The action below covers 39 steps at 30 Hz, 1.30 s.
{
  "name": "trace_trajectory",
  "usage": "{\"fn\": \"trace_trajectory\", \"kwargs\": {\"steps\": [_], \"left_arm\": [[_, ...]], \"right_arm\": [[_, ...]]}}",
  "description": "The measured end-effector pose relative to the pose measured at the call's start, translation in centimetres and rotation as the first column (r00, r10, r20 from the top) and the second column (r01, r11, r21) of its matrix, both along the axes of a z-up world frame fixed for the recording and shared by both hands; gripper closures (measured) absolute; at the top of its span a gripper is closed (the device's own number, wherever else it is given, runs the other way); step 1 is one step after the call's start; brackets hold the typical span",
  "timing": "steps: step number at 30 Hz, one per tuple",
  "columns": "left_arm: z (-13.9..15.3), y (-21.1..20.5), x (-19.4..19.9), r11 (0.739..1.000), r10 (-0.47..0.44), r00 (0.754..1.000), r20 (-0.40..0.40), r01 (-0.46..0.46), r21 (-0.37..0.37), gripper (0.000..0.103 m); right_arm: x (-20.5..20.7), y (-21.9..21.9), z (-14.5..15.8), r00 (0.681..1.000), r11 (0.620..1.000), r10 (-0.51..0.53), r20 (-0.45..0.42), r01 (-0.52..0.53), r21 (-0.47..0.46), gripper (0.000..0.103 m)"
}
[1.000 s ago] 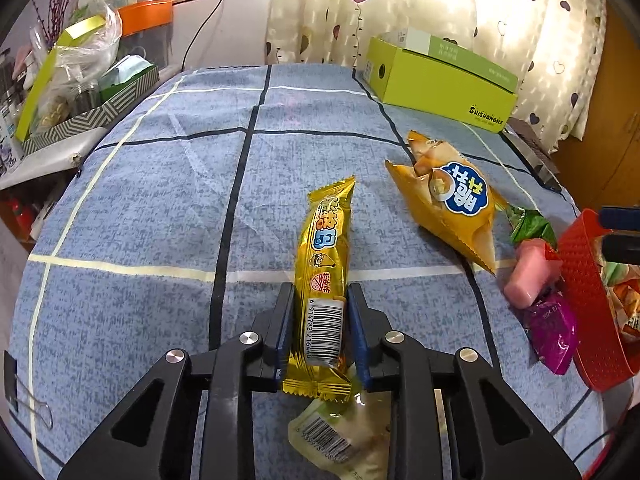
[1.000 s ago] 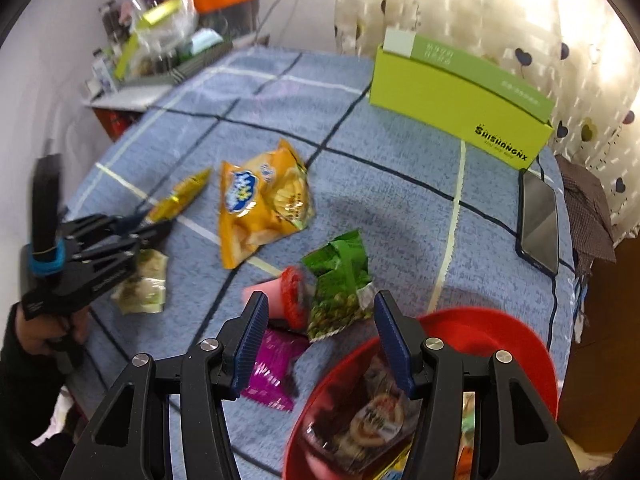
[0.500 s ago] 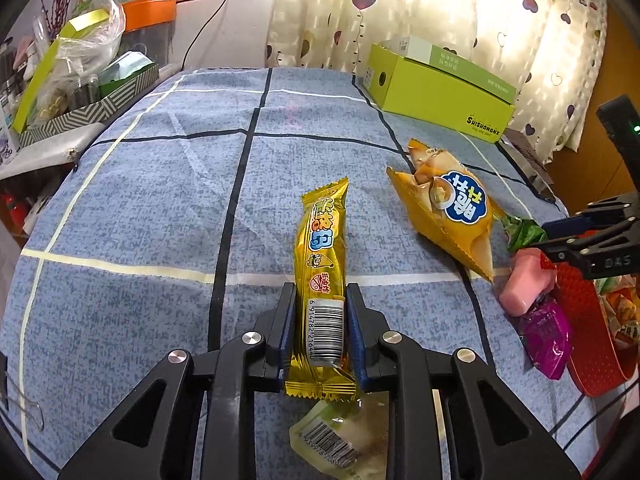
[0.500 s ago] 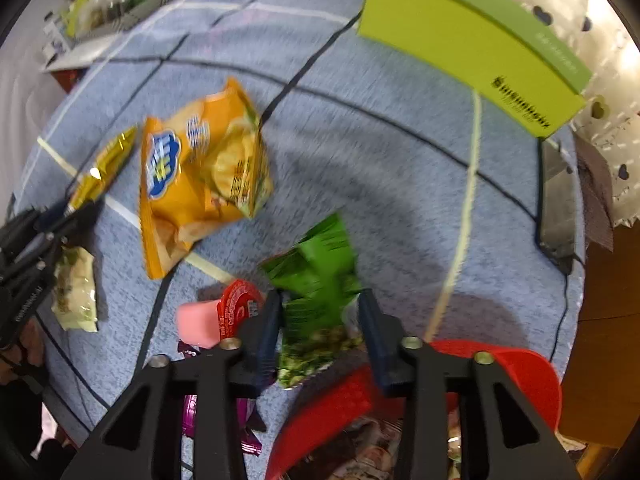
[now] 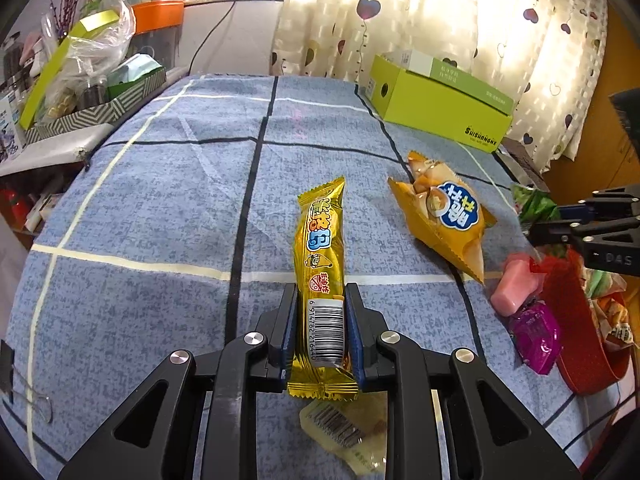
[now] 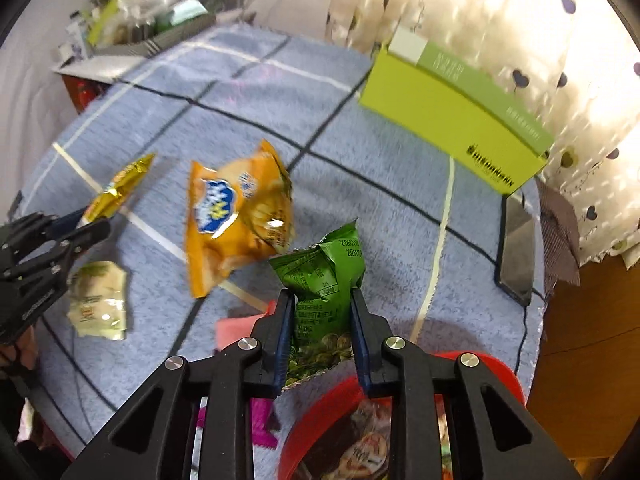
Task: Organize snacks
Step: 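Carry the gold wafer bar toward the red bowl with the left tool while the right carries the green bag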
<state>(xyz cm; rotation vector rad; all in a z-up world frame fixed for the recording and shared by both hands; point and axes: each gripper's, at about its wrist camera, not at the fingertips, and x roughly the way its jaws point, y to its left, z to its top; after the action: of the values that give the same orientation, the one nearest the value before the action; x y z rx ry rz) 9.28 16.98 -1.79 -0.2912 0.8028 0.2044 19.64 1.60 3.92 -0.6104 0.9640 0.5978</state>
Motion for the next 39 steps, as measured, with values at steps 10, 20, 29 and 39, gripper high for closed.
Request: {"fn": "trace_trajectory", "kwargs": {"steps": [10, 20, 29, 39], "left_arm": [[2.7, -1.4, -2.2, 1.0, -0.002, 0.998, 0.055, 0.003, -0.008, 0.08], [5.2, -5.0, -3.1, 0.998, -0.054, 0.994, 0.092, 0.056, -0.011, 0.08], [6.3, -9.0, -2.8, 0.992, -0.124, 0.988, 0.097, 0.125, -0.003, 0.08], [6.9, -12.3, -2.1, 0.984, -0.177, 0.98, 0.093, 0.176, 0.018, 0.08]], "right_arm": [[-4.6, -2.3, 3.2, 0.998, 0.988, 0.032, 0.061, -0.04, 0.147, 0.079], [-6.6, -5.1, 3.5, 0.996, 0.98, 0.018, 0.09, -0.036, 0.197, 0.079], [-7.5, -7.6, 4.2, 0.995, 0.967, 0.0, 0.104, -0.027, 0.253, 0.079], [-8.1, -10.1, 4.4, 0.995, 0.957, -0.019, 0.103, -0.012, 0.289, 0.079]]}}
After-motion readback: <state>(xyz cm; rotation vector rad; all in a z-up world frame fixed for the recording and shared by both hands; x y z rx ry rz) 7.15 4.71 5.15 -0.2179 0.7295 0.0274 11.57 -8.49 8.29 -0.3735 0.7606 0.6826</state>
